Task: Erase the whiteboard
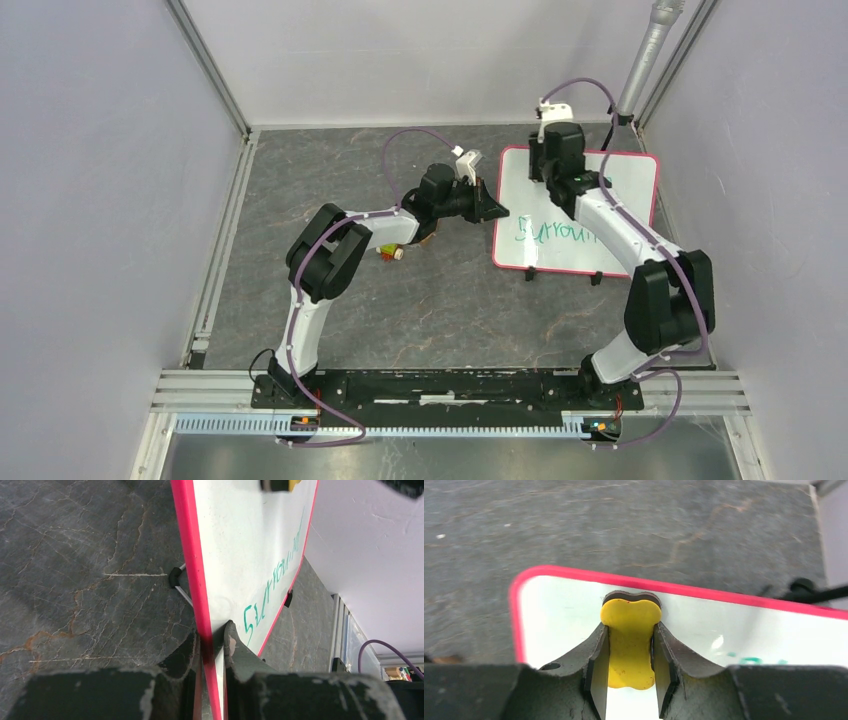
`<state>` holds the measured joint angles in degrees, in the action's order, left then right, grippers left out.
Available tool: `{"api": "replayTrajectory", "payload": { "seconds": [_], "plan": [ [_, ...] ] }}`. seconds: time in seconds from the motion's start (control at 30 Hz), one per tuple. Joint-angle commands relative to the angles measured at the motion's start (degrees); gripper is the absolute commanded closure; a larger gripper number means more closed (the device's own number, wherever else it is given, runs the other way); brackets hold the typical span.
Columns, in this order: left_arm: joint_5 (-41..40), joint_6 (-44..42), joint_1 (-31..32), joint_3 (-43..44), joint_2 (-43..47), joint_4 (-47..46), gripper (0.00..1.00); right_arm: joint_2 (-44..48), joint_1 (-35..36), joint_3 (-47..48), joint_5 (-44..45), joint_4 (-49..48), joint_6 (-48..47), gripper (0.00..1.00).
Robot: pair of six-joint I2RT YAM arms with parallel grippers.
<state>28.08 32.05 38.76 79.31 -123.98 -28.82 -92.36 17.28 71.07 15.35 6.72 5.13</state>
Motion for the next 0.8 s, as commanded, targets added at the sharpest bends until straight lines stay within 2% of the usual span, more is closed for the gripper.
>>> {"api": "replayTrajectory", "payload": {
  "seconds": [0.0, 0.1, 0.27, 0.43, 0.6, 0.77],
  "plan": [
    [-12.79, -9.69, -0.44, -2.01, -1.97, 7.29, 0.98, 1.49, -4.97, -2.23, 3.92, 4.79, -1.10, 0.65],
    [-12.94, -9.74, -0.36, -2.05, -1.96, 7.29, 0.98, 0.64, -4.40, -0.15, 1.16, 5.80, -1.33, 0.66],
    [-12.96, -9.74, -0.36, -1.88, -2.05, 7.46, 0.98, -4.03, 2.40, 5.89, 2.40, 8.01, -1.36, 0.66],
    [-13.09, -9.80, -0.36, -1.78, -2.14, 7.76, 0.98, -7.72, 7.21, 9.92, -0.11, 8.89, -0.60, 0.66],
    [-13.08, -9.77, -0.36, -1.70, -2.14, 7.72, 0.98, -7.03, 5.19, 8.04, -0.71, 7.19, 0.27, 0.66],
    [-12.94, -9.86, -0.36, -1.74, -2.14, 7.75, 0.98, 1.31, -0.60, -4.60, 3.37, -0.75, 1.84, 0.66]
  ]
}}
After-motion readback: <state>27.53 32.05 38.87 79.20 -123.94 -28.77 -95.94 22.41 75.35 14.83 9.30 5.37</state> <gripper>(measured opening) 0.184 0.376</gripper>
